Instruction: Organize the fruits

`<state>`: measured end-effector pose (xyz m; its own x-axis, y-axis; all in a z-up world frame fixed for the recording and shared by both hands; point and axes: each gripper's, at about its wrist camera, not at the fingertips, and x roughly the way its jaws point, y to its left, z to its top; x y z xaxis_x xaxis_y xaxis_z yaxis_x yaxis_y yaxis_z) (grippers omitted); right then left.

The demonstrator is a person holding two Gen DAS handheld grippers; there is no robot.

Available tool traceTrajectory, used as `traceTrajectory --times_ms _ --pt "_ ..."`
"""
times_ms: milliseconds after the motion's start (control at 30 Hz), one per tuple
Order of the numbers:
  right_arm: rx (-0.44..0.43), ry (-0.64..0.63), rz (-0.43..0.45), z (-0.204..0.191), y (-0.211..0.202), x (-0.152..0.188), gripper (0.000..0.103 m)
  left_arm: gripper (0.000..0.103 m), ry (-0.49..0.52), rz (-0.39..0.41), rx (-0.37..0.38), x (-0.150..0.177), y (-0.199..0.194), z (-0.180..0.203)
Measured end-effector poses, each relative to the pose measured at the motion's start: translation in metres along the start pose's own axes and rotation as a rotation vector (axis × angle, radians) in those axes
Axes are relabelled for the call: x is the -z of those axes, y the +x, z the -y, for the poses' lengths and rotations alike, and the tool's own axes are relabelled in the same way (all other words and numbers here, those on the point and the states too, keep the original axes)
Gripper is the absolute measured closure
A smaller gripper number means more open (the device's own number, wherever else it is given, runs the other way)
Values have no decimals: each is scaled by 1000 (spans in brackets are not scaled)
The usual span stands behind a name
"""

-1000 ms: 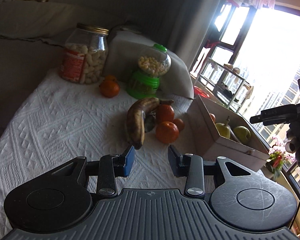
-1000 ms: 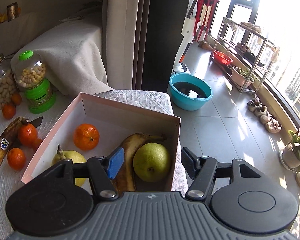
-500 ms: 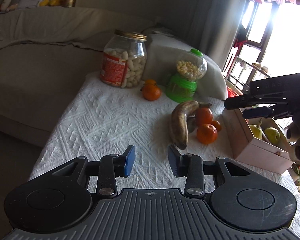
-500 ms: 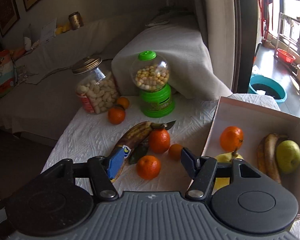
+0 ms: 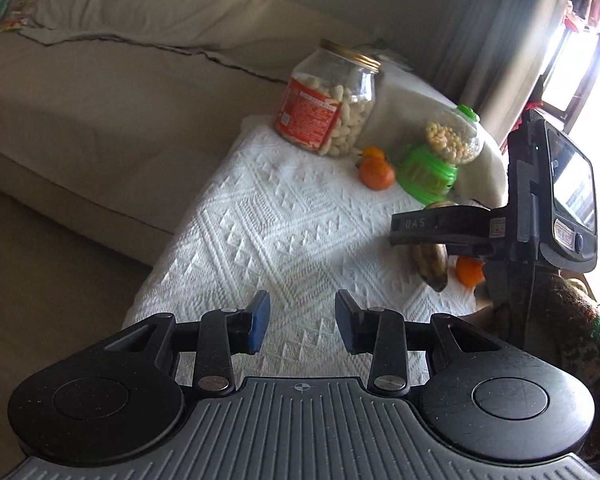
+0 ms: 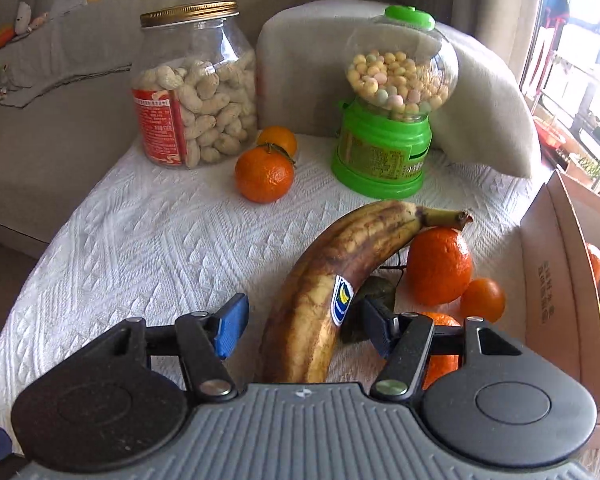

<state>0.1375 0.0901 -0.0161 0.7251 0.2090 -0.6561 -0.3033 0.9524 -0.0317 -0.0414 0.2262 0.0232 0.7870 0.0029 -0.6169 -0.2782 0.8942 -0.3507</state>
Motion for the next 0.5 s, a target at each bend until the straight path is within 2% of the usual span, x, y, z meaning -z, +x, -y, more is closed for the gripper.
traceTrajectory --times_ms 67,167,433,500 --pt "10 -44 21 1 -3 3 58 63 -2 -7 4 1 0 -1" --pt "-16 -85 26 6 -16 11 67 63 0 -10 15 2 0 -1" --pt "-242 -164 40 22 -87 59 68 63 22 -24 33 3 -1 12" --pt "-275 -196 44 24 -104 75 68 63 20 -30 42 3 -1 15"
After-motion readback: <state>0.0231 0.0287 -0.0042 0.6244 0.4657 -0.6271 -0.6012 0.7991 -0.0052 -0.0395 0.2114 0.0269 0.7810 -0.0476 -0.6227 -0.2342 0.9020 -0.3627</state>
